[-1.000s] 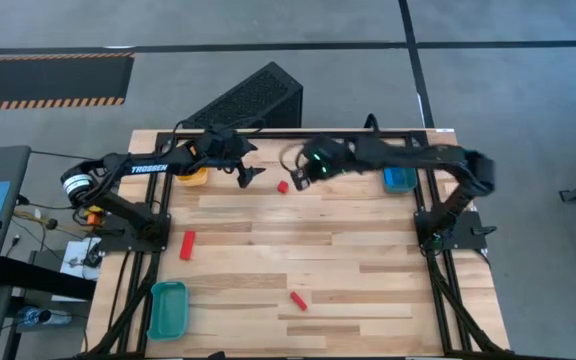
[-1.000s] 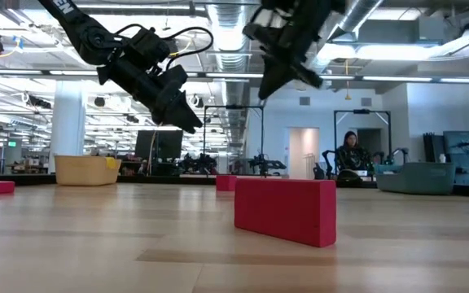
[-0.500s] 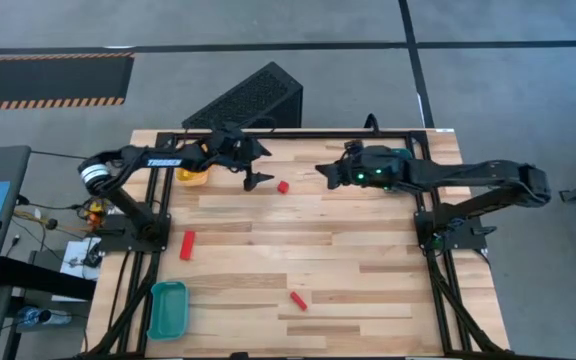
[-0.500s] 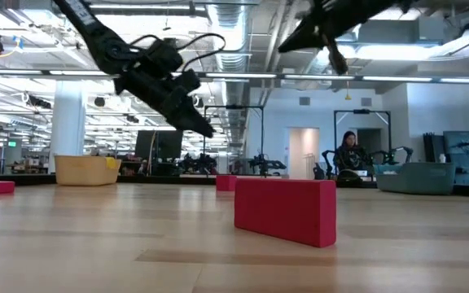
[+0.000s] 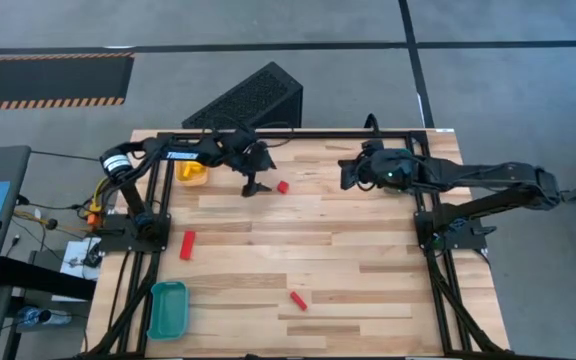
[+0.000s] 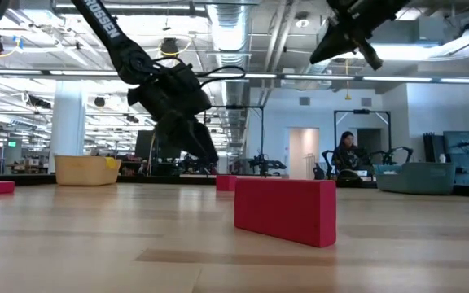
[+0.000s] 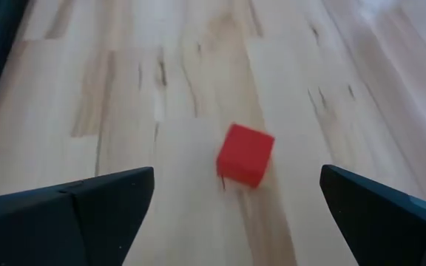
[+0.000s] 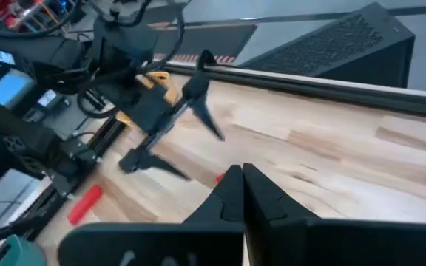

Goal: Sort & place blocks by color
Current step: Put the top red block into the green bin, then put the left red block into the green bin

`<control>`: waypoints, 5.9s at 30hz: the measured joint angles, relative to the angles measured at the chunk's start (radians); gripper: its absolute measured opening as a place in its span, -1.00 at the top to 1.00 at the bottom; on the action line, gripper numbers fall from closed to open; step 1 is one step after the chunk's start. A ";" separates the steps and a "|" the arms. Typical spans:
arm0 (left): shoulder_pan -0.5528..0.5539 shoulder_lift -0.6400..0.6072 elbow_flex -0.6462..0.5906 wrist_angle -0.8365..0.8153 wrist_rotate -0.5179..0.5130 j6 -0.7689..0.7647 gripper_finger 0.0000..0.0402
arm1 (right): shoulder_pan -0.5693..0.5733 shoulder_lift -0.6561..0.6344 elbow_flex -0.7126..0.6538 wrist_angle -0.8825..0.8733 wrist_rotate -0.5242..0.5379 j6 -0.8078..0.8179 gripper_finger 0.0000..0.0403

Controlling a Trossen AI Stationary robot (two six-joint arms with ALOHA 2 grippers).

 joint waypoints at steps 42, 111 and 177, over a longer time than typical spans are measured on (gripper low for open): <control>-0.070 0.222 0.218 -0.157 -0.069 0.166 0.09 | -0.052 0.122 0.000 0.145 -0.149 0.040 0.96; -0.700 -0.777 -0.138 -1.005 -1.042 -1.367 0.50 | 0.216 0.451 -0.277 0.994 -0.231 0.203 0.96; -1.847 -0.541 -0.310 -0.675 -0.572 -2.358 -0.04 | 0.686 0.450 -0.101 0.428 0.237 0.745 0.96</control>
